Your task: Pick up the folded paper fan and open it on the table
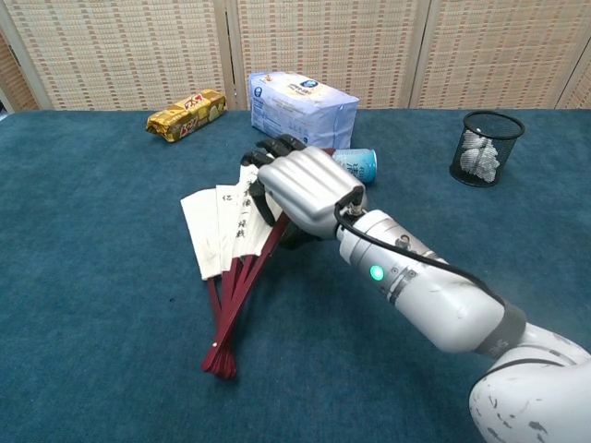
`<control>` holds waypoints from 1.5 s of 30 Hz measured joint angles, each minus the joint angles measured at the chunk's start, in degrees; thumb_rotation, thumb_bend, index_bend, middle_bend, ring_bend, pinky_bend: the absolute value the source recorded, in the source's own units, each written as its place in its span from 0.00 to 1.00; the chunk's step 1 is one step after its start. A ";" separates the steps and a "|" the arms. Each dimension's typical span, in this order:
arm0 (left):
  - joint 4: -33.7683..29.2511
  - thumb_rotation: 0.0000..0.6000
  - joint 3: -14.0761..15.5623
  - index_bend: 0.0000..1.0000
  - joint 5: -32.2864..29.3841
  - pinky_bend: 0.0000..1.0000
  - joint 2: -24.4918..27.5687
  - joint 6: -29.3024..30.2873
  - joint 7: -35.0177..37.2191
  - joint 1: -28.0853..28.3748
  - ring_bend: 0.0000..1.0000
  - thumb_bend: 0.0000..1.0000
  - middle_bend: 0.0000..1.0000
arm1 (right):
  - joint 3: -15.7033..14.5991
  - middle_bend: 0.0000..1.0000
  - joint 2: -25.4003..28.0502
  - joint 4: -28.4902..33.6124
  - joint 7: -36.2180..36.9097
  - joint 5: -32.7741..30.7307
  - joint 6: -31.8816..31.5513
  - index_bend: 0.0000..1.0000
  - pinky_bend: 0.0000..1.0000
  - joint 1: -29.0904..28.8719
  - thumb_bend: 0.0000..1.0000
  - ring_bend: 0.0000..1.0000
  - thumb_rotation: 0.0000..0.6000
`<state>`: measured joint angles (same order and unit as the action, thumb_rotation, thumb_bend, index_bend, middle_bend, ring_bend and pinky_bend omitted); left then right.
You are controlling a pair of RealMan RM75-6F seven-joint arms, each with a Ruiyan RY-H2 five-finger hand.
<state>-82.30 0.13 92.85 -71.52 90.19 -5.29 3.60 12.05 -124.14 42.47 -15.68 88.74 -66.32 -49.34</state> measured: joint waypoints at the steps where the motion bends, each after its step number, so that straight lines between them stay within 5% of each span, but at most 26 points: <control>1: 0.06 1.00 0.00 0.00 0.29 0.07 -0.05 0.24 0.11 0.01 0.00 0.42 0.00 | 0.12 0.12 0.70 1.34 -0.30 0.14 -0.37 0.69 0.00 -0.06 0.52 0.00 1.00; 8: 1.78 1.00 -0.40 0.02 1.20 0.09 -0.93 1.40 3.09 0.36 0.00 0.44 0.00 | 2.00 0.13 7.13 15.55 -4.63 0.62 -2.28 0.72 0.00 -0.58 0.56 0.00 1.00; 14: 4.14 1.00 -1.20 0.30 0.67 0.09 -2.21 0.81 9.47 1.39 0.00 0.45 0.05 | 5.63 0.14 12.77 30.85 -11.66 -1.66 -1.93 0.72 0.00 -0.98 0.56 0.00 1.00; 18: 5.14 1.00 -1.87 0.33 -0.21 0.09 -3.16 -0.66 16.02 2.56 0.00 0.45 0.06 | 9.10 0.15 15.72 40.01 -16.68 -6.16 -0.99 0.73 0.00 -1.27 0.56 0.00 1.00; 25: 5.73 1.00 -3.11 0.30 -2.62 0.09 -5.29 -6.37 30.41 5.86 0.00 0.41 0.03 | 14.01 0.15 17.63 49.58 -22.73 -15.58 -0.06 0.74 0.00 -2.19 0.56 0.00 1.00; 32: 4.48 1.00 -4.95 0.17 -6.09 0.08 -8.32 -11.58 43.99 8.87 0.00 0.39 0.00 | 17.56 0.15 17.04 55.02 -26.51 -25.88 -0.12 0.74 0.00 -4.24 0.56 0.00 1.00; 45: 2.59 1.00 -8.44 0.04 -10.20 0.07 -17.51 -11.40 47.56 10.40 0.00 0.39 0.00 | 22.43 0.15 13.34 57.61 -28.66 -39.01 -3.53 0.75 0.00 -10.02 0.56 0.00 1.00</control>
<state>-79.71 -8.31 82.64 -89.02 78.79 42.27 14.00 34.48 -110.80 100.09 -44.34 49.73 -69.85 -59.36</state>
